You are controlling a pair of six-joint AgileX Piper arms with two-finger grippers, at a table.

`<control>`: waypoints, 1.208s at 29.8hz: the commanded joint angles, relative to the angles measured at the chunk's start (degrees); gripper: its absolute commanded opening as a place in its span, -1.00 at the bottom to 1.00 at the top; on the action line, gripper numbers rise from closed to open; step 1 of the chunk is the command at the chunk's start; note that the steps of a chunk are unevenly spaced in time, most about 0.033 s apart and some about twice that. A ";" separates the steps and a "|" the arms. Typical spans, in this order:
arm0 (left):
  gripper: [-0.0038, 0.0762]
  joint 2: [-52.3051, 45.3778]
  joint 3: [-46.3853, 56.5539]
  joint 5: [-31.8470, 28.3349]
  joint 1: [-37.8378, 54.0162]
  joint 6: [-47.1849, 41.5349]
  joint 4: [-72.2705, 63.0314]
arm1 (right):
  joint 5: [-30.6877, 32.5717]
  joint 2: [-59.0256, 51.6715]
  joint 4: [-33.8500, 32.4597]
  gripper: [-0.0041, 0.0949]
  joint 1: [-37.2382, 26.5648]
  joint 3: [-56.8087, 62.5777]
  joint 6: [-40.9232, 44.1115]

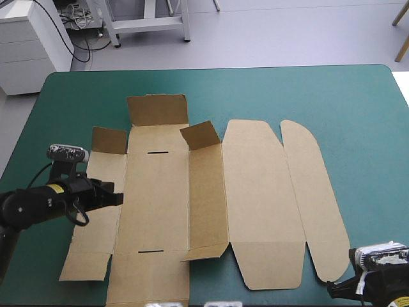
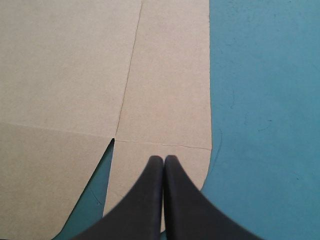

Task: Fold the box

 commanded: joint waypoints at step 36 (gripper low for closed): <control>-0.92 8.59 7.61 13.04 37.90 21.84 -10.37 | -4.25 0.86 -0.23 -0.96 0.07 -1.74 -0.10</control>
